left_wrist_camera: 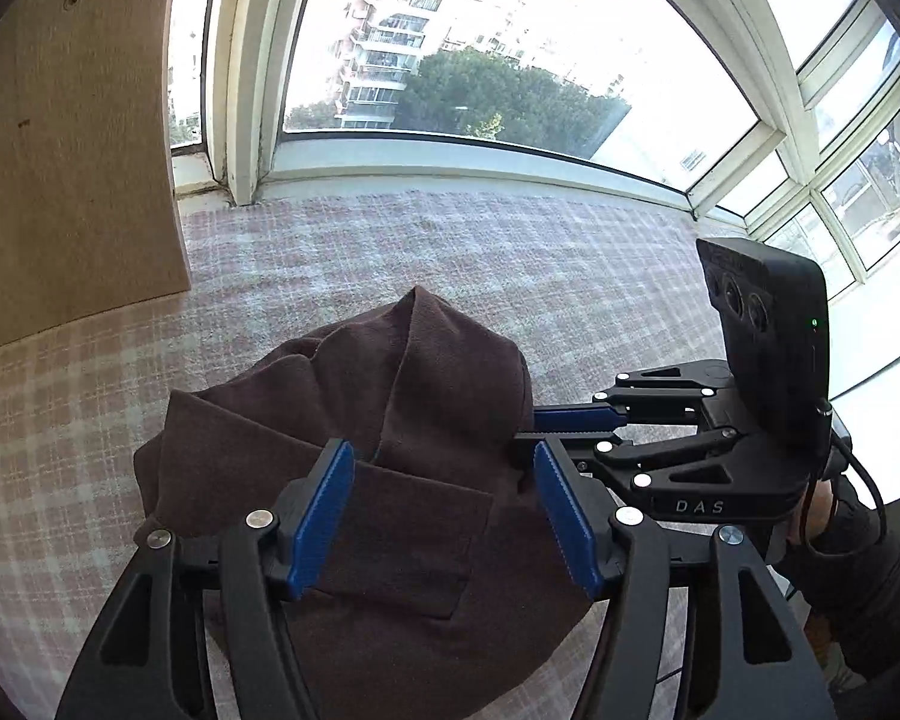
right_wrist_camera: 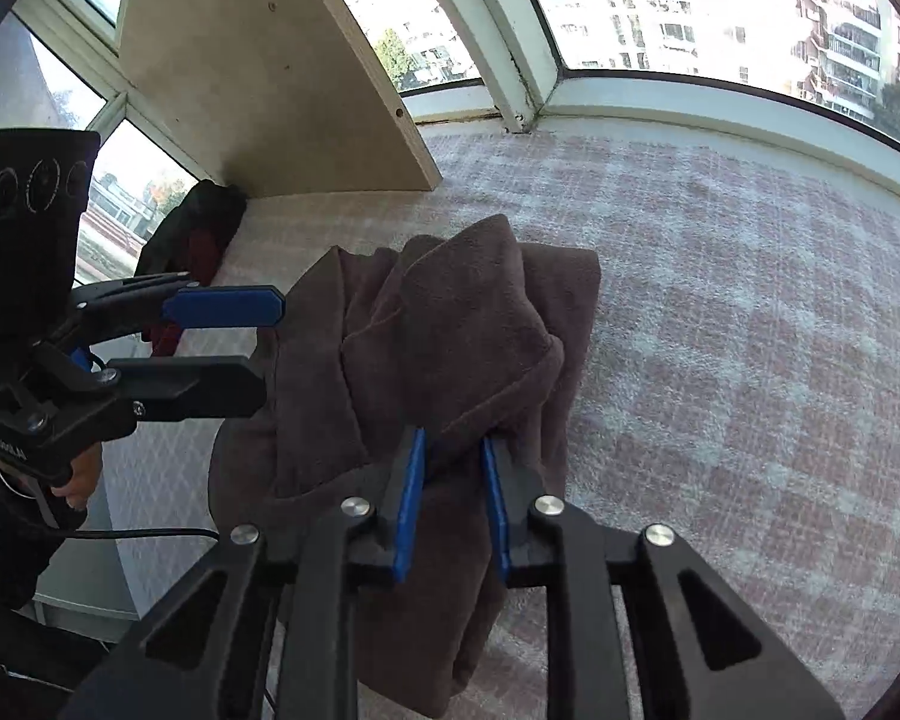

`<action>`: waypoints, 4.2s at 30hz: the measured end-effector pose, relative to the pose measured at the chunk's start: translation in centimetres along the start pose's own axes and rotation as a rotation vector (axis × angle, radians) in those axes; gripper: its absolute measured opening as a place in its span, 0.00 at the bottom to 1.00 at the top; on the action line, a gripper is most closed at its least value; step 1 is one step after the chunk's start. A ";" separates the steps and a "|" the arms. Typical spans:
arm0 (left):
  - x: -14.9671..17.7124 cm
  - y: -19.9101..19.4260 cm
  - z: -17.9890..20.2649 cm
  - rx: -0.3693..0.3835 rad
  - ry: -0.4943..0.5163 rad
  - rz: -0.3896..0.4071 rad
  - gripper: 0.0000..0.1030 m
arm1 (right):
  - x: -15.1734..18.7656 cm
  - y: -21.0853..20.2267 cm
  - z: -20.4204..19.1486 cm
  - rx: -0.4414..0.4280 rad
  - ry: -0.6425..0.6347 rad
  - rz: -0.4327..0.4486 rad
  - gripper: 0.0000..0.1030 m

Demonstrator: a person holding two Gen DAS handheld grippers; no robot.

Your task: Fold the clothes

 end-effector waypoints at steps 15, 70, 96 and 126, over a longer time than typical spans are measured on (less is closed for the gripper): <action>-3.6 5.2 1.4 0.012 0.033 -0.190 0.28 | 3.1 -2.5 -4.6 0.030 -0.138 0.118 0.15; 3.6 -6.8 -0.8 0.098 0.047 -0.065 0.24 | -2.5 5.6 -4.5 -0.297 -0.091 -0.248 0.05; 3.8 -6.5 0.0 0.077 0.073 -0.084 0.23 | 1.1 2.5 2.6 -0.482 0.261 -0.172 0.41; 2.4 -6.7 1.6 0.098 0.129 -0.051 0.23 | 0.0 -1.6 1.9 -0.389 0.104 -0.125 0.27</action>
Point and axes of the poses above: each gripper's, at about its wrist camera, not at the fingertips, and y roughly the way its jaws point, z to its right, x to its underside, the point moved 1 cm from there along y, roughly the way its jaws point, and after that the axes turned 8 degrees about -z, right-handed, at the moved point
